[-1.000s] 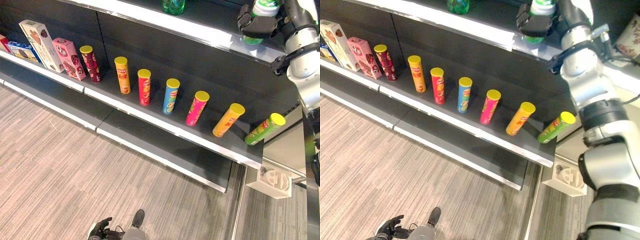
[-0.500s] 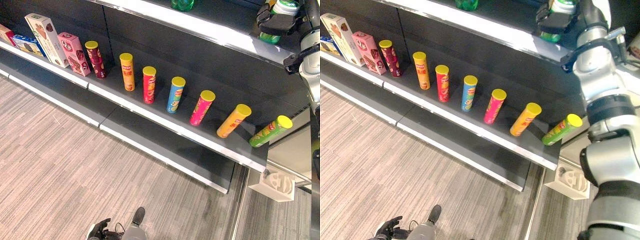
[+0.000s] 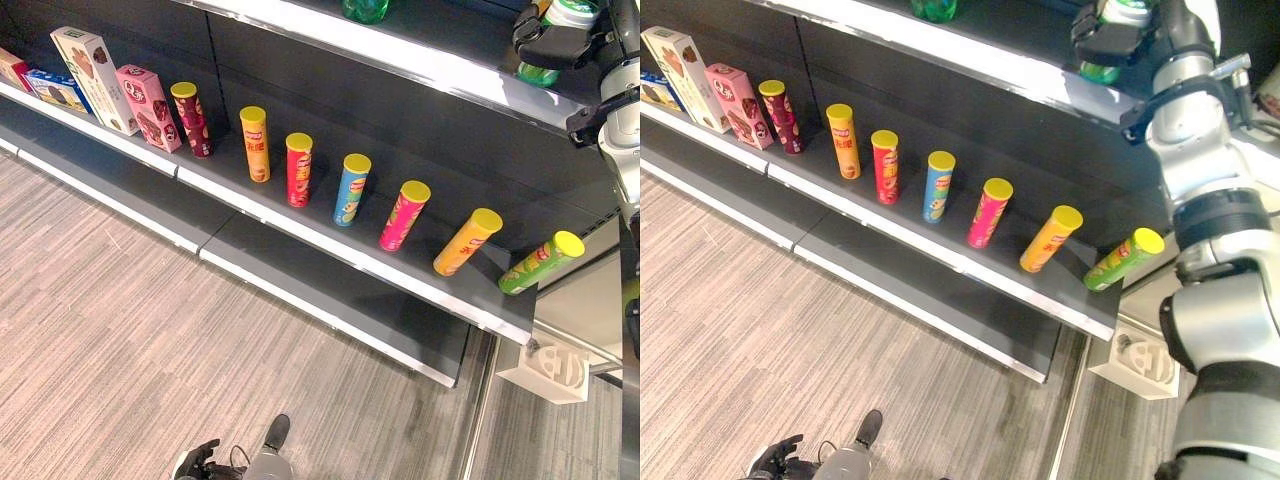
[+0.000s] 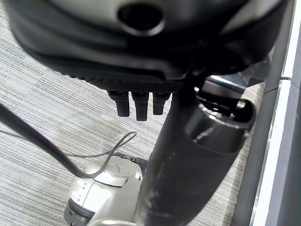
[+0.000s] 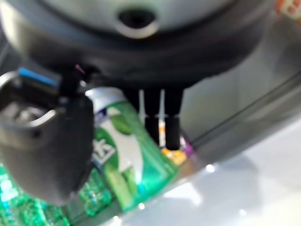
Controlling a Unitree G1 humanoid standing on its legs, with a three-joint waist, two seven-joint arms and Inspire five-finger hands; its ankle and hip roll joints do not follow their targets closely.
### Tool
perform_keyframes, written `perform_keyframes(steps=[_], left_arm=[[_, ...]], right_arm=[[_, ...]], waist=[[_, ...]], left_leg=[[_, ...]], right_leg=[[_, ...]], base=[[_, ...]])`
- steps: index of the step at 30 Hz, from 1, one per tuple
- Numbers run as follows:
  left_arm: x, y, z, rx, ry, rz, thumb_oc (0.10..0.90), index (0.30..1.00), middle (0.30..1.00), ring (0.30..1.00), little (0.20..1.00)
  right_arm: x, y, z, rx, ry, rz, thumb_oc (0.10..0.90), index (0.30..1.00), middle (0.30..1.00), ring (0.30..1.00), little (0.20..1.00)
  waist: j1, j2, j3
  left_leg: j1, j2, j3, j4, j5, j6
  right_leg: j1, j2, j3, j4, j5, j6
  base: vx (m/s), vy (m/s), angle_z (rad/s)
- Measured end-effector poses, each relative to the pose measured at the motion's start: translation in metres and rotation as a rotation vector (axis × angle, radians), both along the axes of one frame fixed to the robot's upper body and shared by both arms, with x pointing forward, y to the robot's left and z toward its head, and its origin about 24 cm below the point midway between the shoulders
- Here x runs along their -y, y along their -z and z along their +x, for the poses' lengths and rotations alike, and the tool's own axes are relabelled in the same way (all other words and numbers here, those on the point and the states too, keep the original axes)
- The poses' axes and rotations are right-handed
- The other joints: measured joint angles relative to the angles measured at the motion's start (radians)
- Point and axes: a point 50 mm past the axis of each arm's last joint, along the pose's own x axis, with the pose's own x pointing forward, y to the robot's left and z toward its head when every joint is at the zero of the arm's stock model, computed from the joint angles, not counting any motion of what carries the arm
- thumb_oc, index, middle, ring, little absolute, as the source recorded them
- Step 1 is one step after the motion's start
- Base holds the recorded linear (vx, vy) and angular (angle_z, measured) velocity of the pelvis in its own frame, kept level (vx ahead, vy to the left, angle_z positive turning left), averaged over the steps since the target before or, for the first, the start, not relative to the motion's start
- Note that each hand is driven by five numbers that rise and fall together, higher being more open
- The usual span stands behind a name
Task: Put the goods on the table back onto the shelves and tidy them up.
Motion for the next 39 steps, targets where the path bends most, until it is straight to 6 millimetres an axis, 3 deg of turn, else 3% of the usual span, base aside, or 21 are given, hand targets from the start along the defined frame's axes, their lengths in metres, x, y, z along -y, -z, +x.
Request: perform_keyframes(steps=[21,22,23,24,32,36,39], left_arm=[[0.0,0.0,-0.001,0.0,-0.018,-0.005,0.8,0.9,0.9,0.9,0.9],[0.0,0.0,-0.001,0.001,-0.018,-0.005,0.8,0.9,0.9,0.9,0.9],[0.0,0.0,-0.001,0.001,-0.018,-0.005,0.8,0.9,0.9,0.9,0.9],[0.0,0.0,-0.001,0.001,-0.018,-0.005,0.8,0.9,0.9,0.9,0.9],[0.0,0.0,0.0,0.003,-0.017,-0.004,0.8,0.9,0.9,0.9,0.9],[0.0,-0.006,0.022,0.062,0.006,0.005,0.8,0.9,0.9,0.9,0.9],[0.006,-0.011,0.034,0.139,0.031,-0.014,0.8,0.9,0.9,0.9,0.9]], right_arm=[[-0.001,0.001,0.001,-0.006,-0.008,0.013,0.4,0.3,0.3,0.3,0.3],[-0.001,0.001,0.001,-0.006,-0.009,0.013,0.505,0.458,0.458,0.458,0.458],[-0.001,0.001,0.001,-0.006,-0.009,0.013,0.772,0.858,0.858,0.858,0.858],[-0.001,0.001,0.001,-0.006,-0.009,0.013,0.8,0.9,0.9,0.9,0.9],[-0.002,0.001,0.002,-0.006,-0.011,0.014,0.8,0.9,0.9,0.9,0.9],[-0.01,0.002,0.006,-0.001,-0.026,0.036,0.8,0.9,0.9,0.9,0.9],[-0.005,0.003,0.008,-0.015,-0.007,0.052,0.8,0.9,0.9,0.9,0.9]], waist=[[0.004,0.0,0.0],[0.004,0.0,0.0],[0.004,0.0,0.0],[0.004,0.0,0.0],[0.001,0.001,-0.001],[-0.001,0.007,-0.004],[0.005,0.015,-0.009]], left_leg=[[-0.011,-0.001,-0.004,0.0,0.0,0.0],[-0.011,-0.001,-0.004,0.0,0.0,0.0],[-0.011,-0.001,-0.004,0.0,0.0,0.0],[-0.011,0.0,-0.004,0.0,0.0,0.0],[-0.011,0.0,-0.002,0.0,0.0,0.0],[-0.009,0.002,0.001,0.0,0.001,0.0],[-0.009,0.0,0.0,0.0,0.001,0.0]], right_leg=[[-0.006,0.0,0.0,-0.004,0.0,0.0],[-0.006,0.0,0.0,-0.004,0.0,0.0],[-0.006,0.0,0.0,-0.004,0.0,0.0],[-0.007,0.0,0.0,-0.004,0.0,0.0],[-0.007,0.0,0.001,-0.006,0.0,0.0],[-0.007,-0.002,0.003,-0.007,0.0,0.0],[-0.006,0.0,0.003,-0.007,0.0,0.0]], base=[[0.0,0.0,0.0],[0.0,0.0,0.0],[0.0,0.0,0.0],[0.0,0.0,0.0],[0.0,0.0,0.0],[-0.01,0.01,-0.02],[0.0,0.004,0.01]])
